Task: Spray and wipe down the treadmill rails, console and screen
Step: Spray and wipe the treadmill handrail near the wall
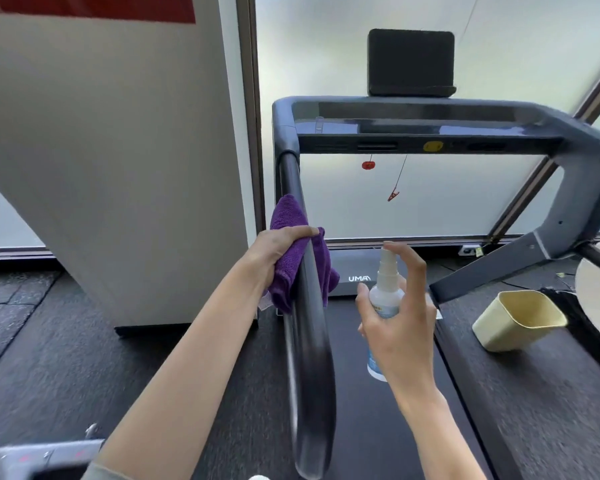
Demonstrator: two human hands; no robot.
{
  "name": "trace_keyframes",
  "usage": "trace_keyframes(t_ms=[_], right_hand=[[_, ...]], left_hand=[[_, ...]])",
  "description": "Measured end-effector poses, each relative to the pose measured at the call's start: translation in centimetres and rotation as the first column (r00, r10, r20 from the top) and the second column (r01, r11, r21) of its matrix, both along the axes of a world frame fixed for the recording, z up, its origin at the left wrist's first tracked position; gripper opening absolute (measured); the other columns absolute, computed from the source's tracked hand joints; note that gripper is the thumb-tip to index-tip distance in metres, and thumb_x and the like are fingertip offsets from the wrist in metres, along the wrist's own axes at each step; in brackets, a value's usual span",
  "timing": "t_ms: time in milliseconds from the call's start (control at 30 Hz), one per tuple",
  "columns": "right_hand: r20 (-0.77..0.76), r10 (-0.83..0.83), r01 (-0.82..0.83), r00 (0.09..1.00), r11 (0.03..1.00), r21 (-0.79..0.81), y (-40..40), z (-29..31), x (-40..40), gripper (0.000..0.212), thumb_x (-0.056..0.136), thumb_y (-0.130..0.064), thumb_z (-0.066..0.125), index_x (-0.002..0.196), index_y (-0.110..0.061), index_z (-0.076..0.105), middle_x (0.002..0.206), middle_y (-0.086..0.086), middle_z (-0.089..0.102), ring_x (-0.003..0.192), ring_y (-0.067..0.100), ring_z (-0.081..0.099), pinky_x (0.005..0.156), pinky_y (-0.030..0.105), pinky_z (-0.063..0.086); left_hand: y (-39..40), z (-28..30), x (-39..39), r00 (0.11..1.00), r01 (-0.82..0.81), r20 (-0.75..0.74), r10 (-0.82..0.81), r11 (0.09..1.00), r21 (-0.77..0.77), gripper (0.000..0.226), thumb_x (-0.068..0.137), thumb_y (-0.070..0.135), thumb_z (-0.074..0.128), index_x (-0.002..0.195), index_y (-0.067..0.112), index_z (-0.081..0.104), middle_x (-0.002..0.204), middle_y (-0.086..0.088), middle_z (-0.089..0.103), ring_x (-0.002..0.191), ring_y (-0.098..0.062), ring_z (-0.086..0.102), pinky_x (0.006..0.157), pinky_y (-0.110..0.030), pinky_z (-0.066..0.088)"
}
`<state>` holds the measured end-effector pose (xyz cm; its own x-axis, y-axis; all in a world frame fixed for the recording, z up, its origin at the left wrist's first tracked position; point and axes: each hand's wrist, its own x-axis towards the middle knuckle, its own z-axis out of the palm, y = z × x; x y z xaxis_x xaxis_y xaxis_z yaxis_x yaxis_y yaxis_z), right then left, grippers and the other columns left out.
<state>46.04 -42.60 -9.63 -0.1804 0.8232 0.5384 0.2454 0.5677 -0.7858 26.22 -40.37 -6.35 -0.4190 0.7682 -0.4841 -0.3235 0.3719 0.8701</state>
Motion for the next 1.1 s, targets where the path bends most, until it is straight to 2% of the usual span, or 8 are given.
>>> trace_keyframes(t_ms=[233, 433, 500, 667, 800, 867, 967, 1100], right_hand=[[0.007, 0.086, -0.086, 0.996, 0.996, -0.029, -3.0, -0.4, 2.6, 0.064, 0.087, -0.004, 0.068, 0.124, -0.047, 0.039, 0.067, 0.004, 0.057, 0.046, 0.027, 0.057, 0.048, 0.043, 0.053], [0.013, 0.13, -0.129, 0.991, 0.99, -0.054, -4.8, -1.4, 3.9, 0.063, 0.087, -0.003, 0.07, 0.128, -0.04, 0.04, 0.072, -0.017, 0.057, 0.053, 0.007, 0.061, 0.053, 0.028, 0.055], [0.012, 0.138, -0.138, 0.99, 0.989, -0.059, -5.5, -1.4, 4.1, 0.062, 0.087, -0.003, 0.07, 0.127, -0.04, 0.04, 0.075, -0.013, 0.058, 0.052, 0.01, 0.06, 0.052, 0.033, 0.057], [0.004, 0.105, -0.104, 0.994, 0.992, -0.068, -7.3, -1.2, 4.2, 0.059, 0.087, -0.008, 0.07, 0.125, -0.043, 0.04, 0.067, -0.003, 0.058, 0.046, 0.02, 0.056, 0.046, 0.044, 0.054], [0.016, 0.04, -0.038, 0.999, 0.994, -0.098, -9.0, -1.3, 4.0, 0.06, 0.086, -0.006, 0.069, 0.123, -0.045, 0.042, 0.065, -0.003, 0.056, 0.047, 0.021, 0.054, 0.047, 0.046, 0.054], [0.05, 0.002, 0.002, 0.999, 0.998, -0.071, -10.0, -1.2, 3.8, 0.061, 0.086, -0.006, 0.069, 0.125, -0.043, 0.042, 0.069, -0.01, 0.057, 0.048, 0.02, 0.056, 0.048, 0.043, 0.055], [0.129, -0.073, 0.074, 0.989, 0.997, 0.001, -11.3, -0.7, 3.0, 0.063, 0.085, -0.004, 0.07, 0.126, -0.041, 0.04, 0.077, -0.013, 0.058, 0.05, 0.018, 0.059, 0.052, 0.033, 0.054], [0.209, -0.244, 0.226, 0.947, 0.968, 0.107, -13.2, 0.8, 0.6, 0.061, 0.083, -0.003, 0.072, 0.126, -0.034, 0.042, 0.071, -0.012, 0.054, 0.056, 0.013, 0.053, 0.056, 0.022, 0.045]], left_hand=[[-5.2, -0.6, 3.5, 0.998, 0.024, 0.066, -0.023, 1.0, -0.017, 0.051, 0.067, 0.03, 0.085, 0.106, 0.001, 0.069, 0.093, -0.016, 0.074, 0.068, -0.027, 0.07, 0.066, -0.034, 0.059], [-9.2, -0.8, 6.0, 0.994, 0.036, 0.103, -0.039, 0.999, 0.025, 0.041, 0.07, 0.023, 0.083, 0.1, -0.001, 0.069, 0.088, -0.018, 0.074, 0.066, -0.027, 0.071, 0.064, -0.034, 0.06], [-10.5, -1.0, 6.7, 0.996, 0.035, 0.081, -0.038, 0.999, 0.031, 0.04, 0.069, 0.024, 0.083, 0.099, 0.002, 0.069, 0.085, -0.016, 0.074, 0.066, -0.027, 0.071, 0.061, -0.034, 0.059], [-13.0, -1.2, 8.4, 0.999, 0.046, -0.014, -0.045, 0.995, 0.083, 0.04, 0.071, 0.026, 0.083, 0.104, 0.007, 0.068, 0.096, -0.016, 0.074, 0.087, -0.033, 0.071, 0.082, -0.047, 0.058], [-14.9, -2.7, 9.3, 0.994, 0.066, -0.1, -0.044, 0.969, 0.236, 0.014, 0.076, 0.02, 0.081, 0.07, 0.03, 0.072, 0.068, 0.004, 0.071, 0.059, -0.012, 0.069, 0.052, -0.024, 0.054], [-15.7, -3.3, 9.3, 0.993, 0.062, -0.115, -0.031, 0.96, 0.273, 0.017, 0.074, 0.027, 0.083, 0.082, 0.026, 0.068, 0.067, 0.008, 0.07, 0.055, -0.007, 0.067, 0.048, -0.017, 0.049], [-16.0, -3.5, 8.0, 0.987, 0.075, -0.157, -0.034, 0.961, 0.265, 0.053, 0.06, 0.056, 0.083, 0.095, 0.023, 0.062, 0.082, 0.008, 0.072, 0.074, -0.01, 0.07, 0.063, -0.024, 0.055], [-16.2, -3.2, 4.9, 0.983, 0.095, -0.177, -0.052, 0.964, 0.247, 0.063, 0.054, 0.068, 0.076, 0.102, 0.029, 0.063, 0.095, 0.006, 0.071, 0.09, -0.015, 0.069, 0.085, -0.04, 0.057]])
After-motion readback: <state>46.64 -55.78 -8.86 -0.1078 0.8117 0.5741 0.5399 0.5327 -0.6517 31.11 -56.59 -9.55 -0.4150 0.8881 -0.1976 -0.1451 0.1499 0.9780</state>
